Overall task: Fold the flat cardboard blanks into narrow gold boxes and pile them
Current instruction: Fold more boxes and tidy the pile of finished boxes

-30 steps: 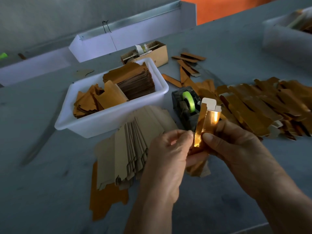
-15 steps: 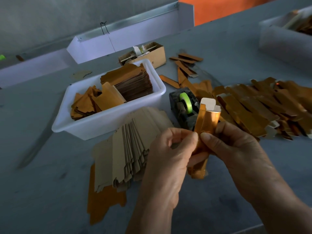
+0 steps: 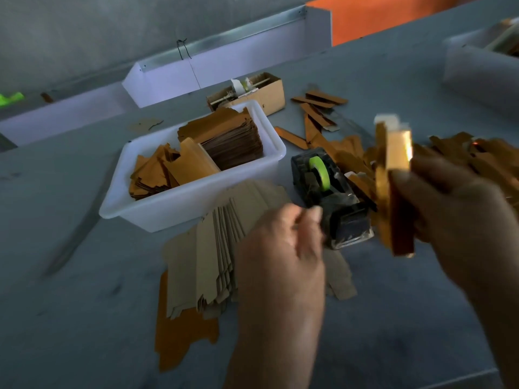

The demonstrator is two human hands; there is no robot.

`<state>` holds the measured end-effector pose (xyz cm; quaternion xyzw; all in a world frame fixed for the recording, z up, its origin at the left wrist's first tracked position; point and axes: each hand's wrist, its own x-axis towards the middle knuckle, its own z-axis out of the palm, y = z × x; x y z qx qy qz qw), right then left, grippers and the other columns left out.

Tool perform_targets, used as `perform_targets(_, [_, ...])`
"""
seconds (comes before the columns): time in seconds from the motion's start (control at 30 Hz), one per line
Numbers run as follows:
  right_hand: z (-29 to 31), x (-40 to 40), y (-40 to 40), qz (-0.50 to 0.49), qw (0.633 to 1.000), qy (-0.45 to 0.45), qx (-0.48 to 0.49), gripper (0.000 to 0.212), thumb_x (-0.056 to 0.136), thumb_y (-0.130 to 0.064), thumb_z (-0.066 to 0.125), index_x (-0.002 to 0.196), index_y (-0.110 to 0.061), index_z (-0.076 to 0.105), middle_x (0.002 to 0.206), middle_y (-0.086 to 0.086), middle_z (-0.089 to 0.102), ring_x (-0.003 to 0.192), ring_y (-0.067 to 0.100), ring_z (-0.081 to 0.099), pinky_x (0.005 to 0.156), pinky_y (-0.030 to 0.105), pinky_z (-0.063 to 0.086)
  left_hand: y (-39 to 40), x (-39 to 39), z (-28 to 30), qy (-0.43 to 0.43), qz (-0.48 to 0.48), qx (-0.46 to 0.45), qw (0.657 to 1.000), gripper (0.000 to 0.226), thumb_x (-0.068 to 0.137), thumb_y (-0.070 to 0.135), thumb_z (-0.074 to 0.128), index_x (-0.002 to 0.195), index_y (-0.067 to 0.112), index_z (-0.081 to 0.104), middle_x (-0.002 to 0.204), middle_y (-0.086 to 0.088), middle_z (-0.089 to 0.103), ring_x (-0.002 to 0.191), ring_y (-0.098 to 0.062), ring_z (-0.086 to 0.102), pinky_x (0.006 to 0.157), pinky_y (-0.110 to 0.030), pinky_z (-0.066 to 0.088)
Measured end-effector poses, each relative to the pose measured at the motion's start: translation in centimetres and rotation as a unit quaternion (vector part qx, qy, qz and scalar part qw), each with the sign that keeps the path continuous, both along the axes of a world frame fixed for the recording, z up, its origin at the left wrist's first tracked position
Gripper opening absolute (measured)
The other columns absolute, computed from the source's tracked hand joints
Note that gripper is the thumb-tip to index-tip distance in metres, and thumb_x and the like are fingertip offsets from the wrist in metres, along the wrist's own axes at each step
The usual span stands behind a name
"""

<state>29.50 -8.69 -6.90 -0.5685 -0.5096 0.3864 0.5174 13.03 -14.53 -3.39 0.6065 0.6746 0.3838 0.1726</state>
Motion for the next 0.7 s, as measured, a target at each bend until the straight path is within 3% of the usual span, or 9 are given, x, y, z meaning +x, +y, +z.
perform_targets(0.07, [0.8,2.0,2.4,-0.065,0.993,-0.1,0.017,0.026,0.081,-0.057,0.054,0.106,-0.049,0.057,0.086,-0.014,0.064,0.073,0.01,0.065,0.053,0.028,0.051,0.4,-1.6,0.0,0.049,0.082,0.048,0.994,0.022,0.09,0.044,0.043,0.09,0.032,0.061,0.082,0.014,0.063,0.067,0.002,0.058,0.053,-0.013,0.046])
perform_targets(0.17, [1.0,3.7,4.4,-0.169,0.964,-0.204,0.032,0.059,0.075,-0.058,0.045,0.116,-0.018,0.059,0.104,0.011,0.064,0.093,0.032,0.062,0.081,0.046,0.052,0.9,-4.3,-0.7,0.137,0.151,0.005,0.979,0.032,0.096,0.041,0.045,0.115,0.024,0.063,0.092,0.011,0.059,0.073,0.002,0.047,0.057,-0.008,0.035])
perform_targets(0.2, [0.9,3.6,4.0,-0.193,0.956,-0.216,0.055,0.058,0.077,-0.052,0.047,0.116,-0.011,0.058,0.107,0.016,0.062,0.096,0.035,0.059,0.084,0.045,0.05,1.1,-4.9,-1.1,0.145,0.153,-0.018,0.977,0.037,0.096,0.042,0.044,0.122,0.022,0.061,0.101,0.007,0.061,0.081,0.002,0.048,0.064,-0.007,0.037])
perform_targets(0.27, [0.4,2.6,3.0,-0.181,0.96,-0.201,0.071,0.051,0.076,-0.05,0.047,0.109,-0.015,0.061,0.106,0.017,0.06,0.096,0.035,0.058,0.084,0.046,0.048,1.5,-5.4,-2.0,0.155,0.144,-0.084,0.974,0.05,0.096,0.047,0.039,0.137,0.02,0.049,0.136,-0.002,0.053,0.12,-0.01,0.048,0.097,-0.016,0.039])
perform_targets(0.33, [-0.2,1.3,1.9,-0.136,0.971,-0.192,0.031,0.042,0.075,-0.053,0.047,0.106,-0.028,0.063,0.109,0.009,0.06,0.098,0.028,0.057,0.082,0.046,0.048,1.8,-4.8,-3.0,0.179,0.12,-0.157,0.964,0.058,0.097,0.05,0.032,0.147,0.021,0.033,0.157,-0.004,0.025,0.146,-0.02,0.018,0.118,-0.035,0.021])
perform_targets(0.4, [-1.0,0.4,0.9,-0.123,0.97,-0.206,0.039,0.024,0.083,-0.043,0.056,0.102,-0.031,0.065,0.105,-0.002,0.057,0.093,0.016,0.053,0.077,0.036,0.043,2.0,-4.2,-3.7,0.204,0.112,-0.18,0.956,0.059,0.098,0.049,0.029,0.149,0.02,0.026,0.161,-0.004,0.012,0.148,-0.019,0.004,0.12,-0.035,0.012])
perform_targets(0.57, [-1.0,-1.3,-0.8,-0.074,0.973,-0.208,0.069,0.016,0.089,-0.025,0.056,0.099,-0.023,0.068,0.1,-0.006,0.057,0.088,0.01,0.051,0.065,0.02,0.035,1.7,-4.6,-3.9,0.167,0.175,-0.096,0.966,0.051,0.1,0.038,0.036,0.148,0.021,0.032,0.157,-0.003,0.026,0.141,-0.016,0.028,0.102,-0.014,0.019])
perform_targets(0.63, [-0.6,-1.8,-1.0,-0.065,0.975,-0.199,0.069,0.016,0.089,-0.026,0.056,0.1,-0.024,0.068,0.1,-0.009,0.057,0.086,0.008,0.052,0.065,0.014,0.034,1.4,-5.0,-3.8,0.159,0.205,-0.085,0.962,0.046,0.1,0.029,0.041,0.143,0.015,0.04,0.158,-0.008,0.021,0.141,-0.02,0.027,0.094,-0.012,0.016])
perform_targets(0.7, [-0.6,-2.3,-1.1,-0.049,0.977,-0.196,0.064,0.015,0.09,-0.024,0.057,0.1,-0.025,0.068,0.099,-0.01,0.057,0.08,0.003,0.052,0.064,0.011,0.033,1.3,-5.7,-3.9,0.144,0.214,-0.115,0.959,0.034,0.099,0.025,0.047,0.123,0.004,0.056,0.159,-0.014,0.016,0.143,-0.026,0.025,0.104,-0.017,0.021])
